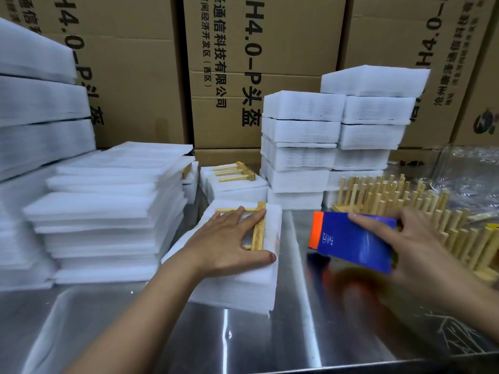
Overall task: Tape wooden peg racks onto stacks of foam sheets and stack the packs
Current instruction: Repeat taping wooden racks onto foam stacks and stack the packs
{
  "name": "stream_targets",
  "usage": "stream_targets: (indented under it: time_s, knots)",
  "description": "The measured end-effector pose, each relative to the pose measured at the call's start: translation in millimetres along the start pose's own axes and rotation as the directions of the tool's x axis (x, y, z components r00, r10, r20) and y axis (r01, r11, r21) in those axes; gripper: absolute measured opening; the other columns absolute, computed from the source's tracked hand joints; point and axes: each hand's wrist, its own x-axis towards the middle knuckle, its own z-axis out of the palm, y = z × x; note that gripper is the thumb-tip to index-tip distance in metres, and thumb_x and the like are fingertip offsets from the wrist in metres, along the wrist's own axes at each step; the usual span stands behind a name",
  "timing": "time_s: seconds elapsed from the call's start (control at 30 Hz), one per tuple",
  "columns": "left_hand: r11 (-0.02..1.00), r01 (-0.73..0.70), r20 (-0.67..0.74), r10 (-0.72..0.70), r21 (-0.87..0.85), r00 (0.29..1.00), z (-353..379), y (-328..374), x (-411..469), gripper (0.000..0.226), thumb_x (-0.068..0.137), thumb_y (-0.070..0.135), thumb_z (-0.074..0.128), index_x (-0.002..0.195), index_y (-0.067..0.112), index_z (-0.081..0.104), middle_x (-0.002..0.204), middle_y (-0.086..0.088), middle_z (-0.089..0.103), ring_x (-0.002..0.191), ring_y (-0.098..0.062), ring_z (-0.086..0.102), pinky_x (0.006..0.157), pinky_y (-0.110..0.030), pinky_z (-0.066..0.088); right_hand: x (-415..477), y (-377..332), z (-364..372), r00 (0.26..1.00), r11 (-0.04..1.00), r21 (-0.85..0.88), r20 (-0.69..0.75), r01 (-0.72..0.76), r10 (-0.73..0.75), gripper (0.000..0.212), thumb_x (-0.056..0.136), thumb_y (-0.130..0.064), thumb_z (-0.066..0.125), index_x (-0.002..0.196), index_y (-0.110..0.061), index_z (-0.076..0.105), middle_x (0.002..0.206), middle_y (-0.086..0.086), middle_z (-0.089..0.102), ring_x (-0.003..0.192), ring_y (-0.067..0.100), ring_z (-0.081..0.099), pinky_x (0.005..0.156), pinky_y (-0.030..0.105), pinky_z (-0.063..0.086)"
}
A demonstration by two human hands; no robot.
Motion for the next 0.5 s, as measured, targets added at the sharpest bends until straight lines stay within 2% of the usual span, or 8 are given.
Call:
stream_targets:
  time_s: [0.03, 0.1, 0.17, 0.23, 0.3, 0.37, 0.43, 0.5]
  knots:
    - [1.0, 0.0, 0.002, 0.0, 0.001, 1.0, 0, 0, 0, 0.097, 0.057, 0.082, 0.031, 0.145, 0.052, 0.0, 0.16, 0.002, -0.001, 0.145, -0.006, -0.005, 0.118, -0.03, -0.003, -5, -4, 7, 1.0, 1.0, -0.025, 0.002, -0.008, 0.008, 0.098, 0.042, -0.024, 0.096, 0.131, -0.017, 0.057, 0.088, 0.012, 0.046, 0.076, 0.032, 0.049, 0.068, 0.036, 0.04]
    - [1.0, 0.002, 0.009, -0.002, 0.002, 1.0, -1, 0, 0, 0.098, 0.058, 0.082, 0.031, 0.145, 0.052, -0.001, 0.16, 0.002, -0.001, 0.146, -0.007, -0.004, 0.118, -0.03, -0.003, -15, -10, 19, 0.999, 0.998, -0.048, 0.017, -0.034, 0.035, 0.091, 0.054, -0.043, 0.087, 0.135, -0.017, 0.054, 0.092, 0.012, 0.043, 0.078, 0.032, 0.049, 0.069, 0.04, 0.044]
    - [1.0, 0.004, 0.018, -0.004, 0.004, 1.0, -1, 0, 0, 0.098, 0.057, 0.083, 0.031, 0.145, 0.052, -0.001, 0.16, 0.002, -0.002, 0.146, -0.007, -0.004, 0.118, -0.031, -0.003, -21, -16, 24, 0.998, 0.995, -0.086, 0.031, -0.052, 0.054, 0.077, 0.074, -0.058, 0.059, 0.139, -0.019, 0.049, 0.097, 0.009, 0.041, 0.083, 0.029, 0.047, 0.071, 0.04, 0.045]
    - [1.0, 0.008, 0.026, -0.008, -0.005, 1.0, -1, 0, 1, 0.095, 0.06, 0.08, 0.035, 0.144, 0.052, -0.001, 0.16, 0.002, -0.001, 0.146, -0.007, -0.004, 0.118, -0.031, -0.003, -23, -20, 31, 0.999, 0.994, -0.101, 0.024, -0.046, 0.049, 0.065, 0.083, -0.053, 0.043, 0.138, -0.02, 0.049, 0.099, 0.009, 0.044, 0.086, 0.028, 0.048, 0.074, 0.04, 0.046]
    - [1.0, 0.015, 0.041, -0.014, -0.014, 0.999, -2, 0, 2, 0.097, 0.059, 0.08, 0.036, 0.144, 0.052, -0.001, 0.16, 0.002, -0.001, 0.145, -0.007, -0.005, 0.118, -0.032, -0.003, -23, -22, 35, 1.0, 0.987, -0.158, -0.025, -0.012, 0.009, 0.05, 0.084, -0.039, 0.053, 0.132, -0.022, 0.057, 0.097, 0.011, 0.05, 0.087, 0.031, 0.053, 0.075, 0.043, 0.048]
    - [1.0, 0.016, 0.048, -0.015, -0.018, 0.999, -2, 0, 3, 0.102, 0.054, 0.084, 0.034, 0.144, 0.053, -0.001, 0.16, 0.002, -0.002, 0.145, -0.007, -0.005, 0.118, -0.032, -0.003, -20, -27, 36, 0.997, 0.983, -0.184, -0.08, -0.002, -0.013, 0.042, 0.079, -0.027, 0.066, 0.122, -0.026, 0.065, 0.099, 0.016, 0.057, 0.091, 0.038, 0.059, 0.081, 0.054, 0.048]
    - [1.0, 0.015, 0.043, -0.014, -0.024, 0.999, -1, -1, 3, 0.1, 0.056, 0.083, 0.036, 0.144, 0.053, -0.001, 0.16, 0.002, -0.001, 0.145, -0.006, -0.006, 0.118, -0.033, -0.003, -18, -37, 32, 0.992, 0.988, -0.157, -0.125, -0.013, -0.007, 0.035, 0.091, -0.034, 0.049, 0.12, -0.028, 0.066, 0.118, 0.019, 0.054, 0.11, 0.043, 0.052, 0.097, 0.064, 0.036]
    - [1.0, 0.011, 0.037, -0.011, -0.017, 0.999, 0, -3, 4, 0.098, 0.059, 0.081, 0.038, 0.144, 0.053, -0.002, 0.16, 0.003, -0.001, 0.145, -0.007, -0.006, 0.119, -0.033, -0.002, -16, -51, 30, 0.995, 0.999, 0.011, -0.086, 0.041, -0.04, 0.045, 0.097, -0.046, 0.031, 0.128, -0.03, 0.06, 0.139, 0.012, 0.04, 0.132, 0.034, 0.035, 0.111, 0.058, 0.023]
